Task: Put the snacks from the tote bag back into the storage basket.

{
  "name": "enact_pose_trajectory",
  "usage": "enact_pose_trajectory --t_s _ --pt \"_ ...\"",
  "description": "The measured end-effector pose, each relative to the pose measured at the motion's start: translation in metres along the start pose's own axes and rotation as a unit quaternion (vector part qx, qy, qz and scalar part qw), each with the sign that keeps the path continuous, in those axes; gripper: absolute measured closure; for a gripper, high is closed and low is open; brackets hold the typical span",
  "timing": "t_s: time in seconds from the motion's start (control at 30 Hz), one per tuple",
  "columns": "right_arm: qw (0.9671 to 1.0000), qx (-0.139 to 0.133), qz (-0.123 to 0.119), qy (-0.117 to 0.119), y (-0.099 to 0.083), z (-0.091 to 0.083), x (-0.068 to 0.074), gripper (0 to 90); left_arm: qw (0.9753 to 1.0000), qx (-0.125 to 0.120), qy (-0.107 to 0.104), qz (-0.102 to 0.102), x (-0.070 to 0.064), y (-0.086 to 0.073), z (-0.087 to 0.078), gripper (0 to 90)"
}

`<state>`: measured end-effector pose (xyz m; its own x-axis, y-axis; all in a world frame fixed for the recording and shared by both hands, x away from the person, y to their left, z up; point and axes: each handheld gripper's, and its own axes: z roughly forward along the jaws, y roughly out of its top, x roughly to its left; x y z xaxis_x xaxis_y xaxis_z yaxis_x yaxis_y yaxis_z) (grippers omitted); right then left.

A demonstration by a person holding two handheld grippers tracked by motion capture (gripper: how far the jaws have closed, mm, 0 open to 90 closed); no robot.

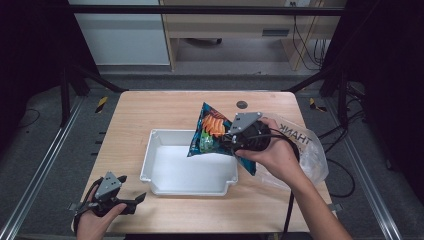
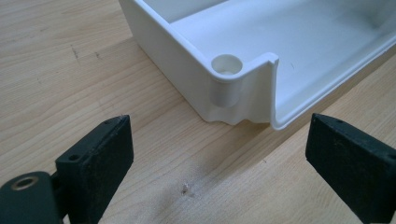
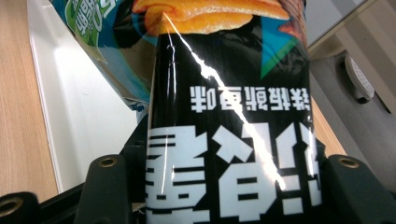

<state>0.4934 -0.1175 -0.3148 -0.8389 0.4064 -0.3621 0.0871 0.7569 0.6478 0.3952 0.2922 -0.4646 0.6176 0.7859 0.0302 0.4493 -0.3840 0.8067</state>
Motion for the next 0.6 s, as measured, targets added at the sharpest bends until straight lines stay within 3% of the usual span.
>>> enact_pose_trajectory --t_s 0.6 --pt "0.9996 -0.003 -0.011 0.027 0.024 0.039 0.008 41.9 1.0000 -0.004 0.000 -0.004 -0.001 0.002 0.000 13.0"
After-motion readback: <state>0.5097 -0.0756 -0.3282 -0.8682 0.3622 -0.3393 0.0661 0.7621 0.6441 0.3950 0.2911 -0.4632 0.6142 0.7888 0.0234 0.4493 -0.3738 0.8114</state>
